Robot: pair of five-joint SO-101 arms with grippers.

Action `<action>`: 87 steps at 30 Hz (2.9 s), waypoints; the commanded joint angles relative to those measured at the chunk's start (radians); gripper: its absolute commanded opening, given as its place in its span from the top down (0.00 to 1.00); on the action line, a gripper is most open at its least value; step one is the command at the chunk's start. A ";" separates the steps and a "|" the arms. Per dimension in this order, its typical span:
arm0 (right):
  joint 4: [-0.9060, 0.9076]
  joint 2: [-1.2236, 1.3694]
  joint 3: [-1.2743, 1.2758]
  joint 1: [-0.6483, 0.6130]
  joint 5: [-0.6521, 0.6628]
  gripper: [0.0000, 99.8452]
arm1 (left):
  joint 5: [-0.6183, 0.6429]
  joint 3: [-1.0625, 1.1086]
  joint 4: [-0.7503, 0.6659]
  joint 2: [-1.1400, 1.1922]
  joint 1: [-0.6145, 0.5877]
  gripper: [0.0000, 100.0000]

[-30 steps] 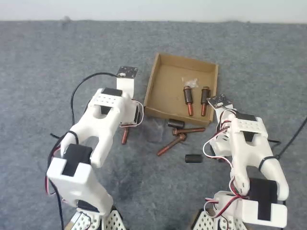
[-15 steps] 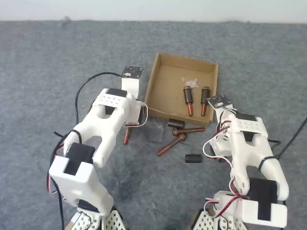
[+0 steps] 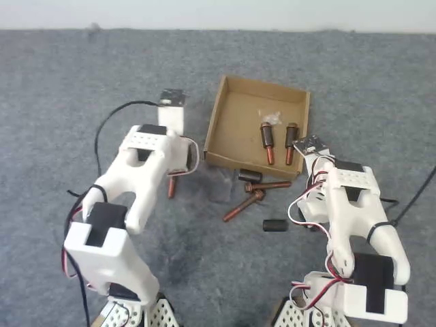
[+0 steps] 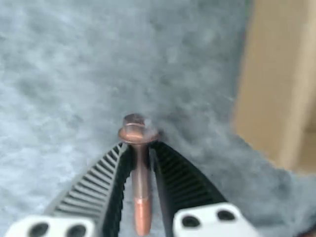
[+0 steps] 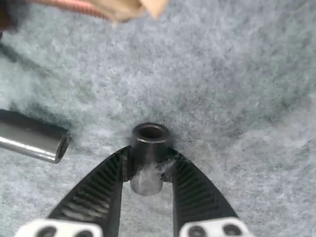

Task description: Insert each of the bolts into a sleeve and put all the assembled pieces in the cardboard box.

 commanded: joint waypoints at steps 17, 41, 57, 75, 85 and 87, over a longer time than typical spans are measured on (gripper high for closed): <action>-0.383 -0.041 -0.133 0.099 0.014 0.99 | 0.002 0.165 -0.190 -0.176 -0.032 0.99; -1.230 0.008 -0.104 0.073 0.006 0.99 | 0.000 0.165 -0.190 -0.178 -0.032 0.99; -2.111 0.426 -0.061 -0.131 -0.071 0.99 | 0.000 0.162 -0.192 -0.178 -0.032 0.99; -2.210 0.426 0.213 -0.360 -0.517 0.99 | 0.000 0.159 -0.192 -0.178 -0.032 0.99; -2.210 0.145 0.532 -0.406 -0.638 0.99 | -0.002 0.159 -0.192 -0.178 -0.032 0.99; -2.210 0.067 0.605 -0.438 -0.646 0.99 | -0.002 0.159 -0.192 -0.176 -0.032 0.99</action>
